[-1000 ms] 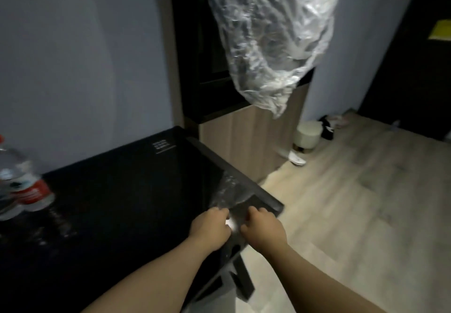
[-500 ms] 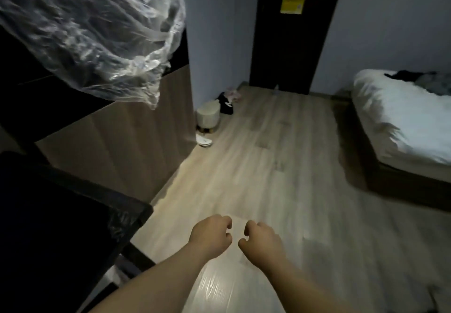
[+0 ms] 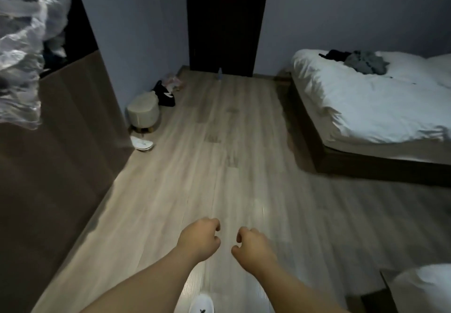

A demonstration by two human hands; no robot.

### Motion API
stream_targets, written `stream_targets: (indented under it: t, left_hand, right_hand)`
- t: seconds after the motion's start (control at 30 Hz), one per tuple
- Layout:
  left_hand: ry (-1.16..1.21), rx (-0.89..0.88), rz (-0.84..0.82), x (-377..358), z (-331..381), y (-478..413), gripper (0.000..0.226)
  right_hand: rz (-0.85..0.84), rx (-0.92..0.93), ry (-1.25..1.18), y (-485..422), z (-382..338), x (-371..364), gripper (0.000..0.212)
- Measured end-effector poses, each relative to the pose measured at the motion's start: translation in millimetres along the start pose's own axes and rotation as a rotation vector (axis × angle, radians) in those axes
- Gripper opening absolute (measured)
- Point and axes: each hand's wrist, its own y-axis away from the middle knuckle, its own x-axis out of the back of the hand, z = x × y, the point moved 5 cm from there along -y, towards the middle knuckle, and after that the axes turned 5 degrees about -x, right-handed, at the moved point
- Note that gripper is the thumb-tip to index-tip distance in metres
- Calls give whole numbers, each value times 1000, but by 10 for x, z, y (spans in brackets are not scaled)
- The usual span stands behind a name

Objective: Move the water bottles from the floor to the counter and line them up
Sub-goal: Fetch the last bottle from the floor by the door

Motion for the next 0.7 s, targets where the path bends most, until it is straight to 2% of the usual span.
stream_targets:
  t: [0.17, 0.3, 0.5, 0.7]
  left_hand:
    - [-96, -12, -1, 553, -214, -849, 40]
    - [-146, -42, -58, 707, -173, -1443, 40]
    - [-123, -41, -97, 934, -5, -2468, 42]
    - [-71, -5, -52, 1325, 348, -3789, 42]
  right_hand:
    - [28, -23, -49, -836, -260, 517, 31]
    - [27, -67, -96, -1389, -262, 798, 30]
    - [10, -112, -140, -2323, -146, 1282, 30]
    - [19, -55, -98, -3447, 32, 2129, 33]
